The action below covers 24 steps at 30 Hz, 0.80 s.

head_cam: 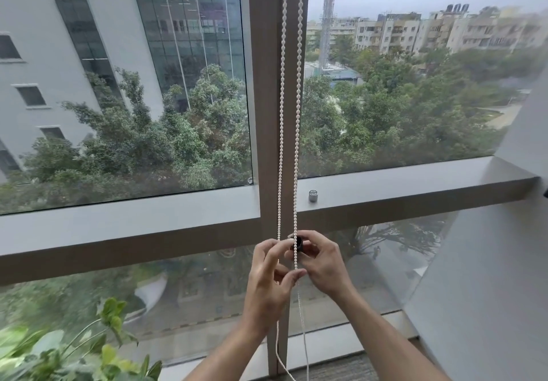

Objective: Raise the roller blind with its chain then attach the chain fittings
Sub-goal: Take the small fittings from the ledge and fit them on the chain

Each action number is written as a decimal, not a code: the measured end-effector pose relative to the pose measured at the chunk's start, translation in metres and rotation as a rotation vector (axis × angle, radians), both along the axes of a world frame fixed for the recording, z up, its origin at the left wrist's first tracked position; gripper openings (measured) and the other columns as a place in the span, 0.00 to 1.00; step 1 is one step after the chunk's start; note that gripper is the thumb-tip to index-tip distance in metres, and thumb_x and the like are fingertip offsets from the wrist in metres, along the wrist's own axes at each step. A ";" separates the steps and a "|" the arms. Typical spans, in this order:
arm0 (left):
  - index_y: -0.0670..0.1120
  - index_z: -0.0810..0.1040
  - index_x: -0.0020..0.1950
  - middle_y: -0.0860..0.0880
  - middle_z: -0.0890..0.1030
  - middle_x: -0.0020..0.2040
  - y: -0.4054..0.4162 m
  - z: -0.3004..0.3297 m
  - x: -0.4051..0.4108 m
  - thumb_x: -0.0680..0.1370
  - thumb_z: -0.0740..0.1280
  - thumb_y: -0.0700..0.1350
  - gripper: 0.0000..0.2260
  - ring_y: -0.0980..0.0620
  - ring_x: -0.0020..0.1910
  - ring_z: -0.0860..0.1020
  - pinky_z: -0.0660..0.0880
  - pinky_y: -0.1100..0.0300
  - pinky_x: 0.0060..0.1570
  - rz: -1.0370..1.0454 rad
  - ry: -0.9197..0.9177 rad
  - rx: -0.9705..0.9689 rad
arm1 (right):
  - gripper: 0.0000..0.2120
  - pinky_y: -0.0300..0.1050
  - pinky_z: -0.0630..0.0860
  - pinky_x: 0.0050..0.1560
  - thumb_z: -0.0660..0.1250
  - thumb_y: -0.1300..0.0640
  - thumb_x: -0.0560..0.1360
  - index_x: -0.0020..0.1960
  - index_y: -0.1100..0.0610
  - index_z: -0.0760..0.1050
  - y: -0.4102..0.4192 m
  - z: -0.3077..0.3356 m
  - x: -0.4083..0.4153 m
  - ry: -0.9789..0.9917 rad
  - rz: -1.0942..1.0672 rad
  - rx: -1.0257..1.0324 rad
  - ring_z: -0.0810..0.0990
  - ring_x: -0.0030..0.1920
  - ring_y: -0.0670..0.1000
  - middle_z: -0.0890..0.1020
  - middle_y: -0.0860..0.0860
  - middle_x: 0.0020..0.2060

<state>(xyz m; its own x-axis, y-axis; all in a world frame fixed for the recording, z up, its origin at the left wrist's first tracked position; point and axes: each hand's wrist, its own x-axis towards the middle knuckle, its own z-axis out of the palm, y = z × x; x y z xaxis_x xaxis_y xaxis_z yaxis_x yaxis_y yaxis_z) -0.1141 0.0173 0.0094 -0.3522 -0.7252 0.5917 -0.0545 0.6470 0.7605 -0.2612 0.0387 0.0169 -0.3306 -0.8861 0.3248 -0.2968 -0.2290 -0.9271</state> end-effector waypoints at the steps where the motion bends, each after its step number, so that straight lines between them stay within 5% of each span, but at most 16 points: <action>1: 0.63 0.71 0.66 0.57 0.68 0.63 0.000 0.000 0.003 0.71 0.76 0.37 0.31 0.52 0.31 0.80 0.79 0.63 0.40 -0.003 -0.012 -0.012 | 0.12 0.39 0.80 0.44 0.73 0.68 0.71 0.52 0.58 0.81 0.002 0.000 0.002 -0.009 0.015 -0.006 0.87 0.41 0.50 0.87 0.53 0.39; 7: 0.64 0.69 0.70 0.55 0.68 0.65 -0.005 0.004 0.011 0.73 0.75 0.41 0.31 0.53 0.30 0.79 0.80 0.64 0.42 -0.061 -0.059 -0.040 | 0.14 0.38 0.80 0.45 0.76 0.67 0.69 0.51 0.53 0.82 0.009 0.005 0.009 0.011 0.018 -0.073 0.87 0.43 0.48 0.86 0.50 0.44; 11: 0.65 0.67 0.72 0.59 0.67 0.66 -0.006 0.008 0.014 0.73 0.74 0.41 0.33 0.54 0.33 0.79 0.79 0.65 0.42 -0.072 -0.047 -0.057 | 0.14 0.48 0.82 0.48 0.78 0.63 0.67 0.51 0.54 0.82 0.012 0.006 0.011 0.019 0.022 -0.083 0.86 0.45 0.52 0.86 0.52 0.44; 14: 0.67 0.62 0.74 0.56 0.65 0.69 -0.005 0.009 0.017 0.74 0.73 0.42 0.36 0.57 0.43 0.79 0.79 0.64 0.48 -0.077 -0.088 -0.088 | 0.13 0.52 0.82 0.49 0.77 0.61 0.67 0.51 0.54 0.82 0.014 0.005 0.013 0.002 0.019 -0.075 0.86 0.46 0.53 0.86 0.52 0.44; 18: 0.61 0.66 0.74 0.56 0.64 0.73 -0.007 0.015 0.022 0.75 0.72 0.46 0.30 0.61 0.64 0.73 0.75 0.62 0.61 -0.125 -0.165 -0.133 | 0.14 0.47 0.82 0.48 0.76 0.61 0.68 0.52 0.50 0.82 0.017 0.007 0.016 0.022 0.030 -0.073 0.86 0.46 0.52 0.86 0.50 0.45; 21: 0.57 0.67 0.74 0.59 0.67 0.72 -0.010 0.018 0.025 0.75 0.72 0.48 0.29 0.50 0.49 0.79 0.77 0.61 0.57 -0.179 -0.182 -0.096 | 0.14 0.48 0.82 0.48 0.77 0.62 0.68 0.52 0.52 0.82 0.018 0.007 0.018 0.014 0.034 -0.077 0.86 0.46 0.53 0.86 0.52 0.46; 24: 0.60 0.68 0.73 0.61 0.72 0.68 -0.013 0.019 0.029 0.73 0.75 0.46 0.31 0.50 0.34 0.78 0.80 0.58 0.47 -0.196 -0.180 -0.053 | 0.15 0.48 0.82 0.46 0.77 0.58 0.67 0.52 0.55 0.82 0.019 0.009 0.023 0.027 0.027 -0.111 0.85 0.46 0.52 0.85 0.52 0.45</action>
